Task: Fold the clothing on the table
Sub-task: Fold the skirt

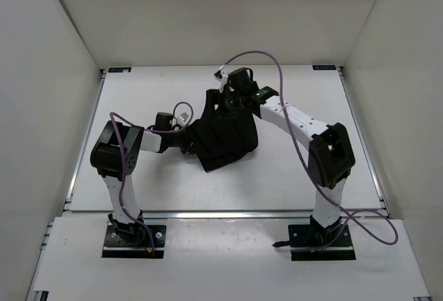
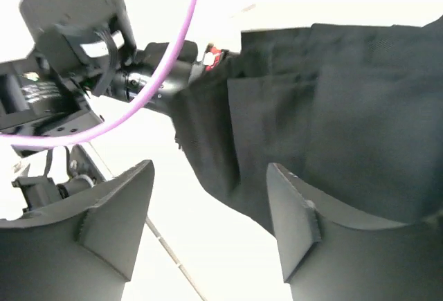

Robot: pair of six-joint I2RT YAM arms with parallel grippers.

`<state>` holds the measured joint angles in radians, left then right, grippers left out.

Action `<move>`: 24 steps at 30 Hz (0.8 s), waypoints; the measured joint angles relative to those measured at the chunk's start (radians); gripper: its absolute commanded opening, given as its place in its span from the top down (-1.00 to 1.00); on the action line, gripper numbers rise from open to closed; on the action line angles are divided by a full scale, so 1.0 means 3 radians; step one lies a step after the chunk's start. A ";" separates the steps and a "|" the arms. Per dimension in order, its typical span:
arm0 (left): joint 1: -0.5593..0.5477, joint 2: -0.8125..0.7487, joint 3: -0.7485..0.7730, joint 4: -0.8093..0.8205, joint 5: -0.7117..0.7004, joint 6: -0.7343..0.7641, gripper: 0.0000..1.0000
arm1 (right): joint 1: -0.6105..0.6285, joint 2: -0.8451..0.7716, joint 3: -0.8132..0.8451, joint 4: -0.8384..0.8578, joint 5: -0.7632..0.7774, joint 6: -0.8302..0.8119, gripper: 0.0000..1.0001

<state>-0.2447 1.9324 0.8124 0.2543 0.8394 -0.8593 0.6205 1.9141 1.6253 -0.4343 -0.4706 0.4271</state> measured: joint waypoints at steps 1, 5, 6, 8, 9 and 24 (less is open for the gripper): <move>0.0024 -0.0038 -0.0029 0.0039 0.0004 -0.0052 0.58 | -0.0031 -0.0100 -0.0001 0.0000 0.0052 -0.0022 -0.13; 0.0148 -0.0361 -0.0220 0.0225 0.0011 -0.0291 0.07 | -0.0146 -0.0533 -0.0258 0.0088 0.0332 -0.0122 0.53; 0.0182 -0.0468 -0.0225 0.0219 0.0004 -0.0319 0.02 | -0.0191 -0.0627 -0.0380 0.0116 0.0378 -0.0132 0.66; 0.0244 -0.0690 -0.0184 0.0113 -0.0075 -0.0308 -0.14 | -0.0295 -0.0721 -0.0598 0.0123 0.0448 -0.0161 0.81; 0.0282 -0.0804 -0.0139 0.0005 -0.0146 -0.0280 -0.19 | -0.0343 -0.0718 -0.0689 0.0136 0.0474 -0.0183 0.88; 0.0137 -0.1653 0.0294 -0.1025 -0.1235 0.0245 0.04 | -0.0421 0.0023 -0.1036 0.0248 0.0291 -0.0435 1.00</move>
<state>-0.2035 1.4364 0.9005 -0.0532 0.4690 -0.7856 0.4942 1.9209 1.3144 -0.3599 -0.3832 0.2966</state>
